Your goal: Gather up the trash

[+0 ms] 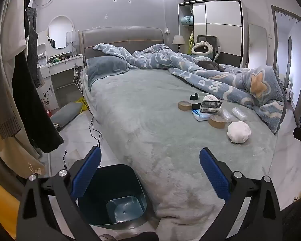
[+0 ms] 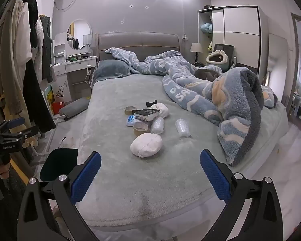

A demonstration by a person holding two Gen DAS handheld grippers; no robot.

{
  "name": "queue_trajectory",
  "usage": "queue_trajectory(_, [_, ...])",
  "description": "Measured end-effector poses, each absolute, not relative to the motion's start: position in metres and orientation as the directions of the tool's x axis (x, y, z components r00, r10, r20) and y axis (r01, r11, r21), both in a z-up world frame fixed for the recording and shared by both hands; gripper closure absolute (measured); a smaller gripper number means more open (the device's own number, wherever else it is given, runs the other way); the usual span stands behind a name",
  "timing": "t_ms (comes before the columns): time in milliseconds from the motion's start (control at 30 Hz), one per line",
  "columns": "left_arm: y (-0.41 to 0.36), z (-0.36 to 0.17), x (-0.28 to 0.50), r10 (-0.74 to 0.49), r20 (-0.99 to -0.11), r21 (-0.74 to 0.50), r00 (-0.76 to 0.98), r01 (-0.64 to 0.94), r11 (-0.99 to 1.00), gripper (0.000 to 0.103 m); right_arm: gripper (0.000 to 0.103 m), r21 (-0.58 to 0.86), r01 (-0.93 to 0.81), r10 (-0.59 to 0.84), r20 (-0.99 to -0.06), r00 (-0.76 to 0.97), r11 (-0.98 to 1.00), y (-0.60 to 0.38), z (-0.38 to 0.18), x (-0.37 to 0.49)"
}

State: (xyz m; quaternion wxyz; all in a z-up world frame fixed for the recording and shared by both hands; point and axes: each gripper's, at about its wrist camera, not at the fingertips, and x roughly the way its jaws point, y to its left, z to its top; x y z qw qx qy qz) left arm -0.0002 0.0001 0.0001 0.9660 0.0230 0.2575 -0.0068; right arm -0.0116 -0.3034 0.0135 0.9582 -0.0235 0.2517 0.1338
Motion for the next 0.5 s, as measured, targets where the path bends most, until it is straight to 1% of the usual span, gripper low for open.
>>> queue_trajectory(500, [0.0002,0.0001,0.0001,-0.006,-0.505,0.032,0.863,0.026,0.999,0.003,0.003,0.015,-0.269,0.241,-0.491,0.837,0.963,-0.3021,0.0133,-0.0103])
